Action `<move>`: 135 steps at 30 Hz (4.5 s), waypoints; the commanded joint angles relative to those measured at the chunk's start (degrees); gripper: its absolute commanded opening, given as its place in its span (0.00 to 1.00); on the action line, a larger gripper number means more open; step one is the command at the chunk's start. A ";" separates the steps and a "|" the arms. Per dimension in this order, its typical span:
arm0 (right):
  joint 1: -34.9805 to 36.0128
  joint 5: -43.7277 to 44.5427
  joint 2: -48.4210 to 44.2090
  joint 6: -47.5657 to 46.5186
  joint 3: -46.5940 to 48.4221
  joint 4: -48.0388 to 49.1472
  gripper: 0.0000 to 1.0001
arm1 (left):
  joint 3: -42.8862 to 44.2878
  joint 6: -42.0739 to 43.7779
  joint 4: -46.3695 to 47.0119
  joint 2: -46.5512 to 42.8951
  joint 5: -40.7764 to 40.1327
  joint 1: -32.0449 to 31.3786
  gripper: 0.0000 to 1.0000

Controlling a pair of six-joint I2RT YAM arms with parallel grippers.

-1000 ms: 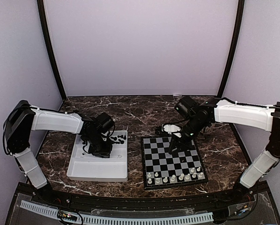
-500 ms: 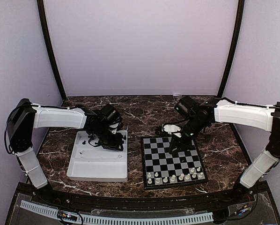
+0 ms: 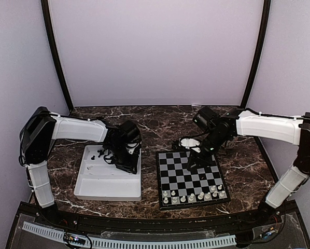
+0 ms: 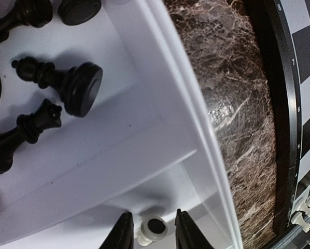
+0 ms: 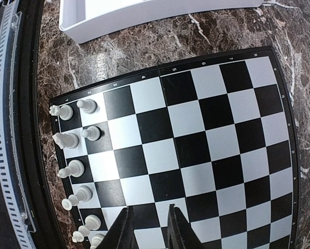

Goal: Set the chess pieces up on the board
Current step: Pick up the pawn from the storage box, then pass from the left arm to the right, then place the pawn on the chessboard.

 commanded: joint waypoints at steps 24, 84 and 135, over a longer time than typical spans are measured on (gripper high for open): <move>-3.89 -7.37 4.67 9.74 10.23 13.87 0.26 | -0.26 -10.98 4.98 -14.63 -6.31 3.42 0.15; 6.11 -3.82 21.23 22.22 21.87 19.03 0.00 | -28.19 -39.77 47.95 -34.51 3.17 8.18 0.46; 4.24 44.62 29.05 -9.72 18.59 -33.43 0.18 | -33.75 -28.24 39.51 -45.03 -3.42 11.07 0.50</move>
